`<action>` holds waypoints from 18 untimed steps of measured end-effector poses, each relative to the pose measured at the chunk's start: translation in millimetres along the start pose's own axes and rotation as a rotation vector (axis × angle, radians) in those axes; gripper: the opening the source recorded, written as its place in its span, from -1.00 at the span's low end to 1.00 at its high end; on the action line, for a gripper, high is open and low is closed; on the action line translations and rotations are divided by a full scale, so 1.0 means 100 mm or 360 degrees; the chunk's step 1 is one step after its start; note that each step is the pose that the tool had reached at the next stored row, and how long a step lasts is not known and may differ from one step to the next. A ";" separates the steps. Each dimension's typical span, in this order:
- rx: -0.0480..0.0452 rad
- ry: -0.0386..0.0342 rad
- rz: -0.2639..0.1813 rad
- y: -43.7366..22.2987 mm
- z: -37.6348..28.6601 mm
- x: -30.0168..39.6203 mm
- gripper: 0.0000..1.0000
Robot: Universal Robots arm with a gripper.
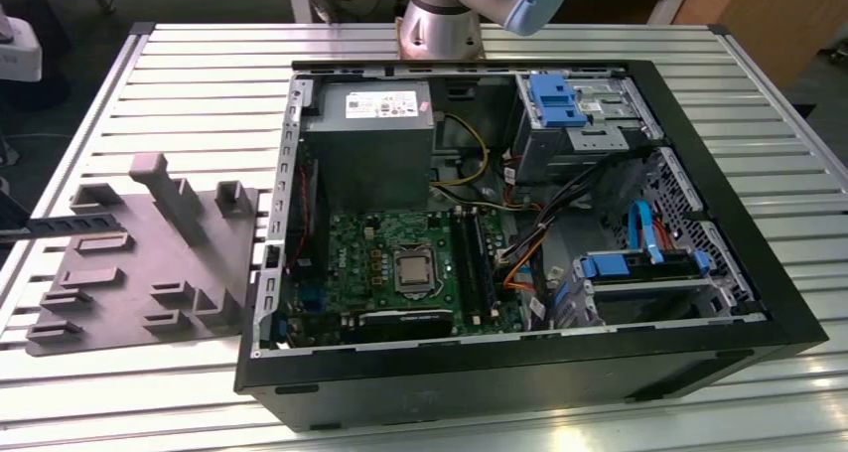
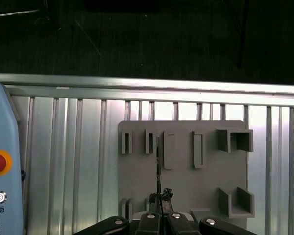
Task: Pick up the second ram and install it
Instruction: 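Pick up the second ram and move it above second insertion slot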
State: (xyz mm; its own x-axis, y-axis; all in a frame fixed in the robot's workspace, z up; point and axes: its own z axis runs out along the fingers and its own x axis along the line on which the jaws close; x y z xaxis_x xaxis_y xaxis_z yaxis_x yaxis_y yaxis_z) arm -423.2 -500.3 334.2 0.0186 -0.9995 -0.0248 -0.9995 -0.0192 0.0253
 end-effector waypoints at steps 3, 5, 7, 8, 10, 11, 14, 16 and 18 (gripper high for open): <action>0.0000 0.0000 0.0000 0.000 -0.011 0.000 -0.77; 0.0000 0.0000 0.0000 0.001 -0.019 0.000 -0.77; 0.0000 0.0000 0.0000 0.001 -0.029 -0.001 -0.77; 0.0000 0.0000 0.0000 0.001 -0.033 -0.001 -0.77; 0.0000 0.0000 0.0000 0.001 -0.040 -0.001 -0.77; 0.0000 0.0000 0.0000 0.001 -0.043 -0.001 -0.77; 0.0000 0.0000 0.0000 0.001 -0.054 -0.001 -0.77; 0.0000 0.0000 0.0000 0.002 -0.063 -0.002 -0.77; 0.0000 0.0000 0.0000 0.001 -0.069 -0.002 -0.77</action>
State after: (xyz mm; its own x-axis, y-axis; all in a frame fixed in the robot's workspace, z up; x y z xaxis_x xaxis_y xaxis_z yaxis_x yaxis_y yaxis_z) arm -423.2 -500.3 341.1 0.0186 -0.9995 -0.0248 -0.9995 -0.0192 0.0254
